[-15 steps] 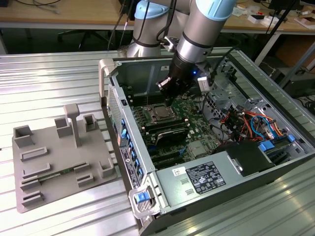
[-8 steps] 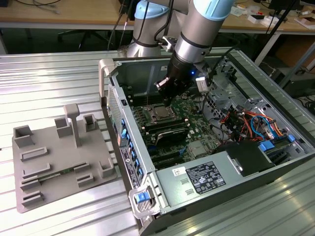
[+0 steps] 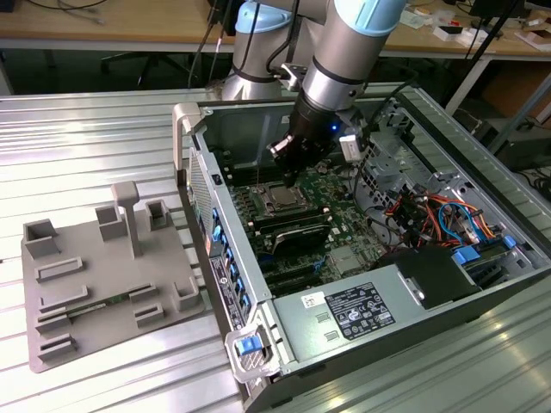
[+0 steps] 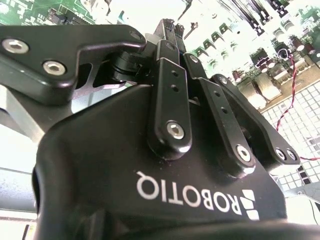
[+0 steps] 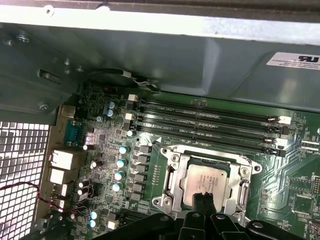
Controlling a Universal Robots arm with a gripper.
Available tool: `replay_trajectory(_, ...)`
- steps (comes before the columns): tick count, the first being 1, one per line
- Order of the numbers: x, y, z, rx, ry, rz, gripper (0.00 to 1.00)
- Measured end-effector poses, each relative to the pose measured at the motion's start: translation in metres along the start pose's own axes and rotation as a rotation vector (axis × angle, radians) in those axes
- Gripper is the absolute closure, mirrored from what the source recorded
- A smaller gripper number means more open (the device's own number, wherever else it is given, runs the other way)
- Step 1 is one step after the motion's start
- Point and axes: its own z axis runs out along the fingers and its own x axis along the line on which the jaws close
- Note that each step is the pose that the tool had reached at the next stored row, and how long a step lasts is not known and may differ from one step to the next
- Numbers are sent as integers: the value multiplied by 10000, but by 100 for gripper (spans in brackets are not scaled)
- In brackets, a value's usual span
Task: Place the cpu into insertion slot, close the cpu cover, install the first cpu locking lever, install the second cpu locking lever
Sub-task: 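Install the first cpu locking lever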
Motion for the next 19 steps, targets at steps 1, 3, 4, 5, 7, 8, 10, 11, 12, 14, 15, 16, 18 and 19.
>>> replay_trajectory(1,10,2,1,0,-1,0,89)
replay_trajectory(3,27,4,2,1,-1,0,89)
replay_trajectory(4,35,6,2,1,-2,0,89)
replay_trajectory(5,44,7,3,1,-2,0,89)
replay_trajectory(7,61,10,4,1,-3,0,89)
replay_trajectory(8,74,12,5,1,-4,0,89)
replay_trajectory(10,100,16,6,2,-5,0,89)
replay_trajectory(11,108,17,7,2,-6,0,89)
replay_trajectory(12,118,19,7,2,-7,0,89)
replay_trajectory(14,159,26,10,3,-11,-1,89)
replay_trajectory(15,175,28,11,3,-14,-1,89)
replay_trajectory(16,192,31,12,3,-15,-1,89)
replay_trajectory(18,222,36,14,4,-16,-1,89)
replay_trajectory(19,234,38,15,4,-17,-1,89)
